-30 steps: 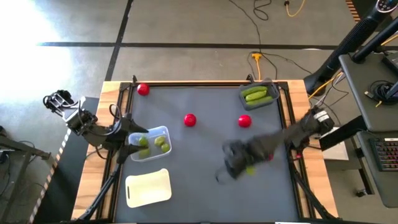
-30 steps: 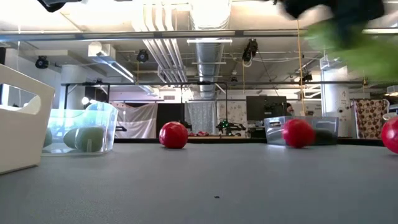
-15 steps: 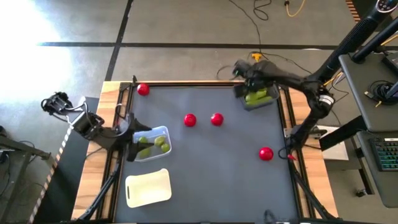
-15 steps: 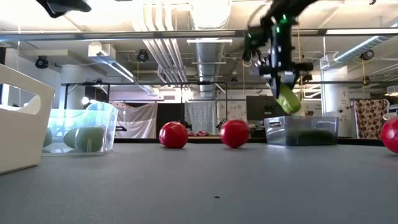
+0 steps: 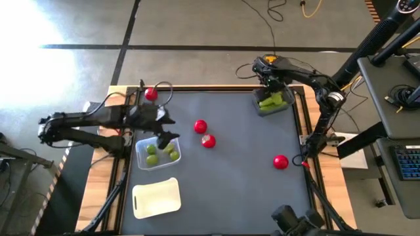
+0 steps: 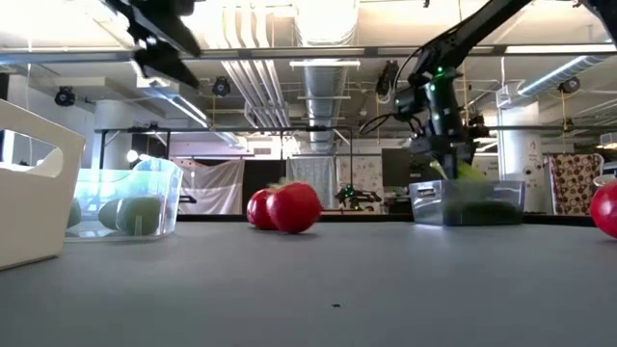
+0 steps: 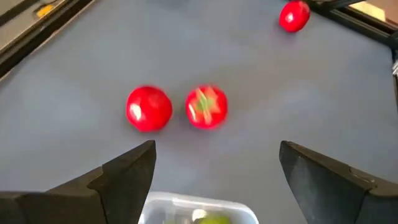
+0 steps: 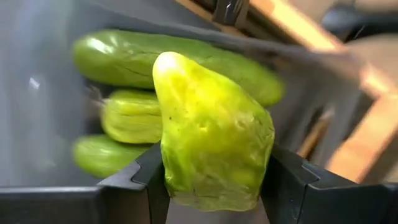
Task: Sort produce into baskets
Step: Put the cucumber into the black bin, then put the tomato into the white bin
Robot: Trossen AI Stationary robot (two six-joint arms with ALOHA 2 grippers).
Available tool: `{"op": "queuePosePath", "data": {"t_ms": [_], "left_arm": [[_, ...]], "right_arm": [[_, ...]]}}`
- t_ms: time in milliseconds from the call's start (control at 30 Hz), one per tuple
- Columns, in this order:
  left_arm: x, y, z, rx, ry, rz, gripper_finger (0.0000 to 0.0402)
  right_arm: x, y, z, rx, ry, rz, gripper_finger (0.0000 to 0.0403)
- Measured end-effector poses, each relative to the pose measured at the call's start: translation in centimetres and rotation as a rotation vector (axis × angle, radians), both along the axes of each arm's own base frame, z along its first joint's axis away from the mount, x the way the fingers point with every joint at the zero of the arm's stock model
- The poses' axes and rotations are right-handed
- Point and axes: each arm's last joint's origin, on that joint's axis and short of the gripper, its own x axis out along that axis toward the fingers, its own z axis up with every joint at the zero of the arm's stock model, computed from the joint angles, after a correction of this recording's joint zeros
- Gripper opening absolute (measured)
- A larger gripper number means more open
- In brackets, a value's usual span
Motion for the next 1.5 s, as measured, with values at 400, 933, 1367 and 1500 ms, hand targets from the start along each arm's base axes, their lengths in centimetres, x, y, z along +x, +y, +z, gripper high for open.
{"op": "queuePosePath", "data": {"t_ms": [400,933,1367,1500], "left_arm": [[5.0,5.4,-3.6,0.057,0.062,-0.023,0.0325],[10.8,9.2,-11.2,0.122,0.307,-0.017,0.0356],[13.1,8.9,-15.4,0.122,0.332,-0.104,0.0366],[14.1,8.5,-16.3,0.135,0.305,-0.113,0.0366]], "right_arm": [[0.3,2.2,-1.9,0.303,0.307,1.177,0.0183],[2.2,4.2,3.0,0.039,0.369,1.040,0.0357],[1.6,10.6,10.1,-0.242,0.066,0.825,0.0368],[1.5,12.1,11.1,-0.279,0.007,0.810,0.0368]]}}
